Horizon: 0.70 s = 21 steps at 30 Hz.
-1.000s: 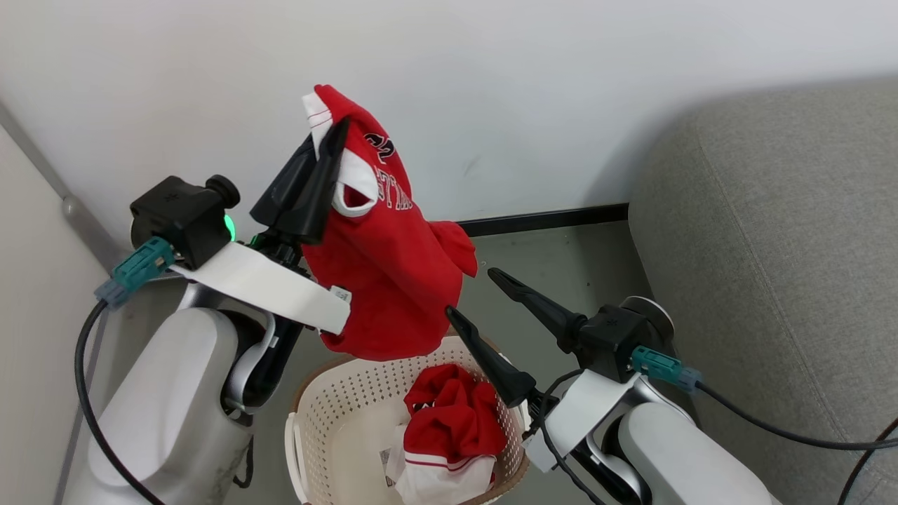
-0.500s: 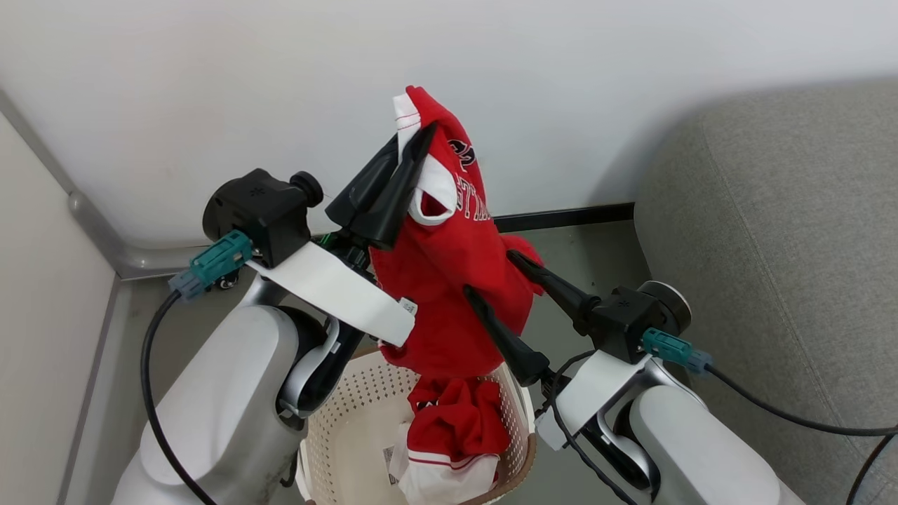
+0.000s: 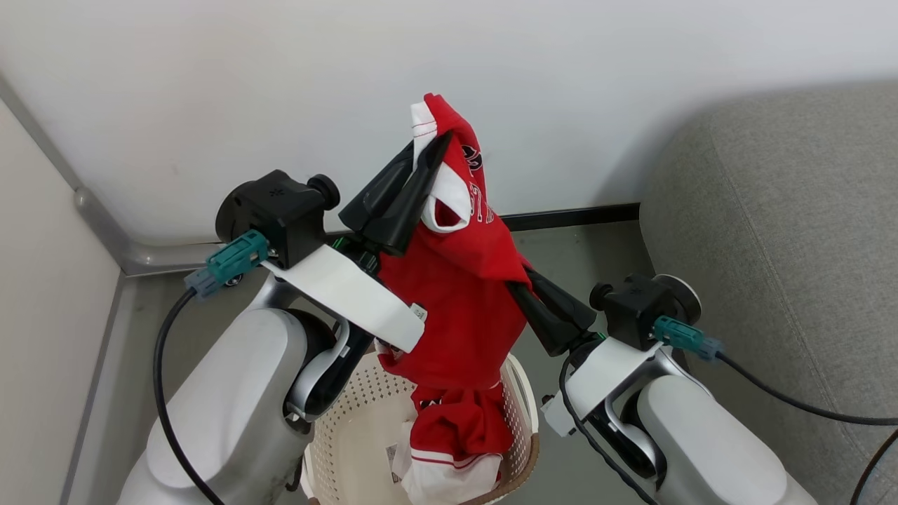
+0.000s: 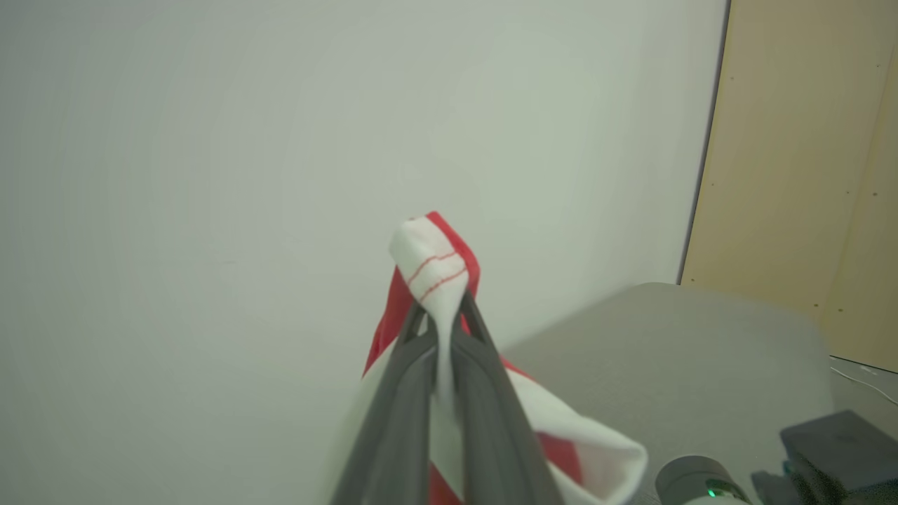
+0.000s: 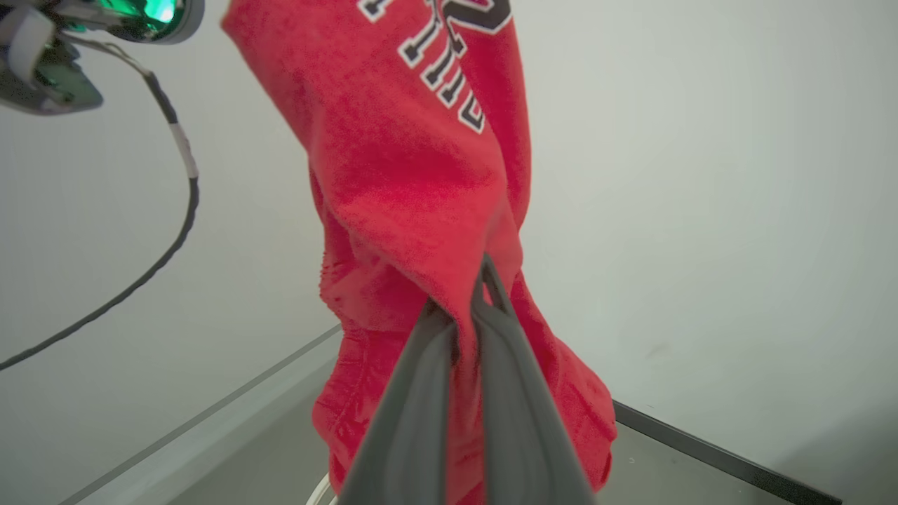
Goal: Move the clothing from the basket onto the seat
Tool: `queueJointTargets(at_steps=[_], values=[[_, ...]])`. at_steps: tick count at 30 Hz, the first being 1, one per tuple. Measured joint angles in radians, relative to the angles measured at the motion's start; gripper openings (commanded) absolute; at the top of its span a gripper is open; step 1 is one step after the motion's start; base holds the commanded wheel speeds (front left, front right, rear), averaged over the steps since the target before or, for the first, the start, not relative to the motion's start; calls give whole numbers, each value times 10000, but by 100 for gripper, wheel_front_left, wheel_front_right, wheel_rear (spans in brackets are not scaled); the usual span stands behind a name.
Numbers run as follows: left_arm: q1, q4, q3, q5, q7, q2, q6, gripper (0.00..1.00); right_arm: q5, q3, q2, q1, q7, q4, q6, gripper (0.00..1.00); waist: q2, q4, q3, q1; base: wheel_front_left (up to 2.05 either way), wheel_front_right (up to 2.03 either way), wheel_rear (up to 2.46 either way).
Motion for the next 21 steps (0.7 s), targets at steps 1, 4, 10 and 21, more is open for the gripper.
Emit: queueJointTargets(at_steps=[1,4,10,21], values=[[1,2,-2,0,10,12,2,0,42,-17,0,-54,0,-13,0,0,0,0,3,0,0,0,0],[11,8,2,2,48,102,8,0,111,-148,0,-117,0,-98,0,0,0,-5,16,0,0,0,0],[224,63,153,71,92,337,178,100,257,-667,4,-115,0,-272,0,0,0,-50,64,0,0,0,0],[707,173,201,38,136,550,199,100,153,-1710,4,-112,0,-520,0,0,0,-179,194,0,0,0,0]])
